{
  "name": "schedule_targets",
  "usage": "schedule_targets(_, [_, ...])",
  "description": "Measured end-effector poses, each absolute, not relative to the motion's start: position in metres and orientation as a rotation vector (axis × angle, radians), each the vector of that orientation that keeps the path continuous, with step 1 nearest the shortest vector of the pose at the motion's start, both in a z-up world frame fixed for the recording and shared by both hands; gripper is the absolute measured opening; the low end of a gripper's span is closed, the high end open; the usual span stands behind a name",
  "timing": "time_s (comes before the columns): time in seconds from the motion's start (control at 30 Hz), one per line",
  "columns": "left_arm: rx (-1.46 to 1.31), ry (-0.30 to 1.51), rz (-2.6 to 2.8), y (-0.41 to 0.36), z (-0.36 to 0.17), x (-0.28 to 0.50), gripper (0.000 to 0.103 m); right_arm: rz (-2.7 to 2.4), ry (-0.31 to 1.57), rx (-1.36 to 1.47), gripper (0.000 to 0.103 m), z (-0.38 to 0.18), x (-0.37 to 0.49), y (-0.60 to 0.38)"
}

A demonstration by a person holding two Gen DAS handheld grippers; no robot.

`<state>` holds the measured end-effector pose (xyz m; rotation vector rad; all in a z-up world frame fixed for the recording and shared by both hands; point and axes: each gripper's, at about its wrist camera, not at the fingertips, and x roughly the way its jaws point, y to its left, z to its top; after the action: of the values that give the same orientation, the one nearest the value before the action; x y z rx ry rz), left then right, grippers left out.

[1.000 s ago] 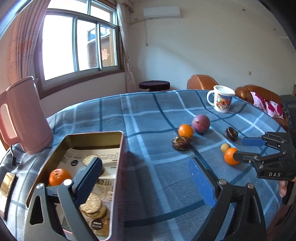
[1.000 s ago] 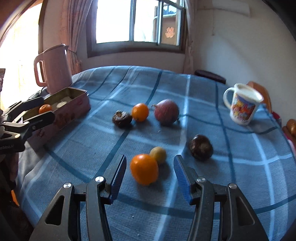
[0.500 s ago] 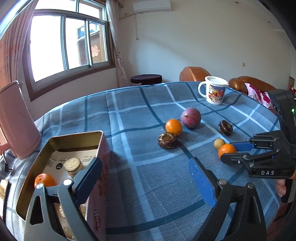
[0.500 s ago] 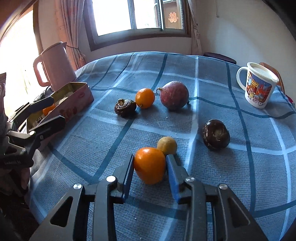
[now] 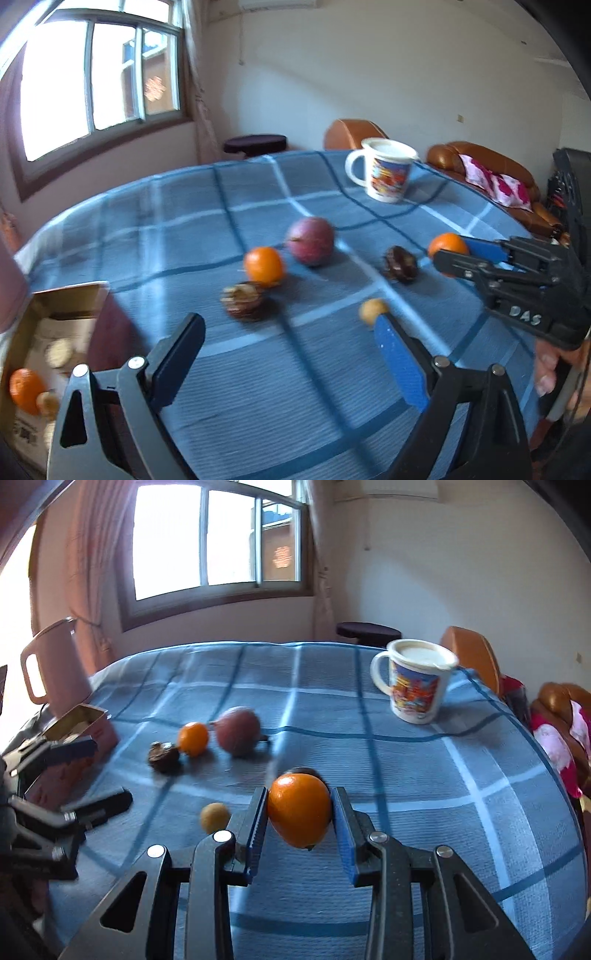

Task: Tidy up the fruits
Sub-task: 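Grasp the orange with the right tool while the left tool grasps the tan round fruit, then carry the tan fruit with the left tool while the right tool carries the orange toward the tin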

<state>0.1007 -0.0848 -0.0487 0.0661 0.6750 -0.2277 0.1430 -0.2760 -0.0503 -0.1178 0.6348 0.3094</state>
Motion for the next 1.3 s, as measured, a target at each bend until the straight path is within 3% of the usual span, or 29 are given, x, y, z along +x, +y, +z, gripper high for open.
schedule_targets(0.27, [0.05,0.795,-0.326,-0.122,-0.065,0.127,0.063,0.281,0.625,-0.1,0.036,-0.052,0.149,-0.281])
schedule_targets(0.37, [0.048,0.835,-0.359,-0.13,-0.07,0.135,0.059,0.293,0.628,-0.083,0.036,-0.052,0.151,-0.283])
schedule_targets(0.4, [0.042,0.862,-0.372,-0.133,-0.074,0.139,0.051,0.295,0.628,-0.079,0.036,-0.053,0.151,-0.284])
schedule_targets(0.6, [0.062,0.893,-0.406,-0.139,-0.077,0.141,0.028,0.316,0.635,-0.076,0.036,-0.054,0.151,-0.283])
schedule_targets(1.3, [-0.022,0.673,-0.301,-0.091,-0.05,0.11,0.028,0.367,0.52,-0.071,0.036,-0.043,0.133,-0.283])
